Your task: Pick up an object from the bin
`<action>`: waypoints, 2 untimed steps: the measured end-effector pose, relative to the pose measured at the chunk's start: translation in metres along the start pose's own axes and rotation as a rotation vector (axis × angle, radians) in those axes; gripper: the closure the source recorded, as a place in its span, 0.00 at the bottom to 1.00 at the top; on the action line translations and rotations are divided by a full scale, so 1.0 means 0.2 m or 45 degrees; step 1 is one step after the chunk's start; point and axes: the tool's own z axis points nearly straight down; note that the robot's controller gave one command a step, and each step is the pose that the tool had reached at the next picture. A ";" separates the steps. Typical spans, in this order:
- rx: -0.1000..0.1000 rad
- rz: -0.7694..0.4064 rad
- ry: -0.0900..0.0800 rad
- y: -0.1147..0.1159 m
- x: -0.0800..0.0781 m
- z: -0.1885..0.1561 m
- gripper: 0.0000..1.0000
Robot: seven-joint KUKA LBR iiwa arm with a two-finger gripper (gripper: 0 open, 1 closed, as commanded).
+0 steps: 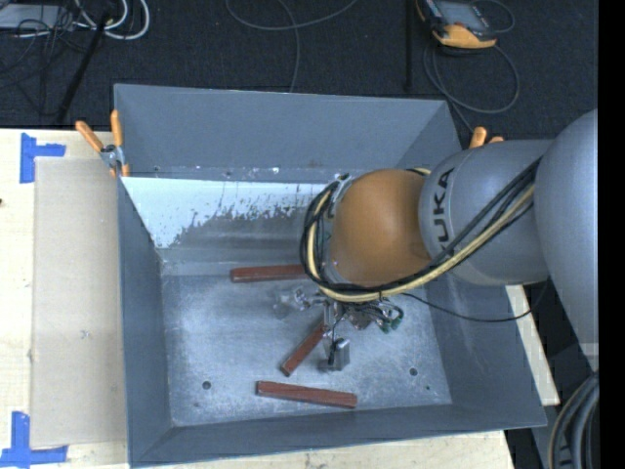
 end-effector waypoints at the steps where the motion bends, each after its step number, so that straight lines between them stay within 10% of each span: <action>1: 0.000 0.001 0.000 0.00 0.00 0.00 1.00; 2: 0.000 0.002 0.000 0.00 0.00 0.00 0.00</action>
Offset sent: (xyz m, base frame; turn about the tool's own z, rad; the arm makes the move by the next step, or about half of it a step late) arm 0.0000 0.0000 0.0000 0.0000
